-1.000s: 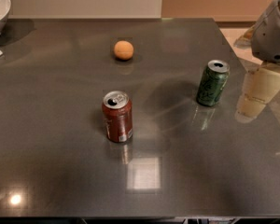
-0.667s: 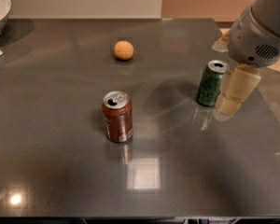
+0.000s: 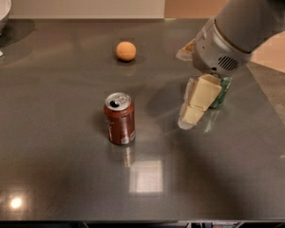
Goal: Pick coke can
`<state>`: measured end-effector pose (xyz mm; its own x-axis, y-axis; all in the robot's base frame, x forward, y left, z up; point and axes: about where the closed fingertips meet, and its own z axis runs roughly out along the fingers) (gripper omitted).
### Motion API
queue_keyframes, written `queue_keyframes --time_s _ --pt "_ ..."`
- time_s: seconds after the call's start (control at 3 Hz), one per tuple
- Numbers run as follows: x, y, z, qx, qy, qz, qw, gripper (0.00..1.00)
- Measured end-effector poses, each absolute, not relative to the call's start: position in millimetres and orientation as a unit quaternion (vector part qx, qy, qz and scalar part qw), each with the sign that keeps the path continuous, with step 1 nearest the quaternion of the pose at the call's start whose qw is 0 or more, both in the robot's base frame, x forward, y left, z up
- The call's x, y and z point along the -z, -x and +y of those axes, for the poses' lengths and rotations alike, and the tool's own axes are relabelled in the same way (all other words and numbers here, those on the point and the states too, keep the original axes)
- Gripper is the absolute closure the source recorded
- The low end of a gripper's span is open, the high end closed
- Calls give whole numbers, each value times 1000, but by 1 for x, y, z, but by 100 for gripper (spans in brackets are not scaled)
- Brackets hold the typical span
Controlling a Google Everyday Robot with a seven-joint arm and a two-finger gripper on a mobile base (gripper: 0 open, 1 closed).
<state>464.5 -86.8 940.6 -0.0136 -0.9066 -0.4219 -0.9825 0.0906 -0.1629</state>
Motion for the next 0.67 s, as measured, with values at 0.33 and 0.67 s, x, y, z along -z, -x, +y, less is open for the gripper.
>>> queue_keyframes --time_s 0.33,0.67 --pt "-929 -460 -50 -112 686 682 229 0" --pt "-914 -450 -22 -139 699 664 226 0"
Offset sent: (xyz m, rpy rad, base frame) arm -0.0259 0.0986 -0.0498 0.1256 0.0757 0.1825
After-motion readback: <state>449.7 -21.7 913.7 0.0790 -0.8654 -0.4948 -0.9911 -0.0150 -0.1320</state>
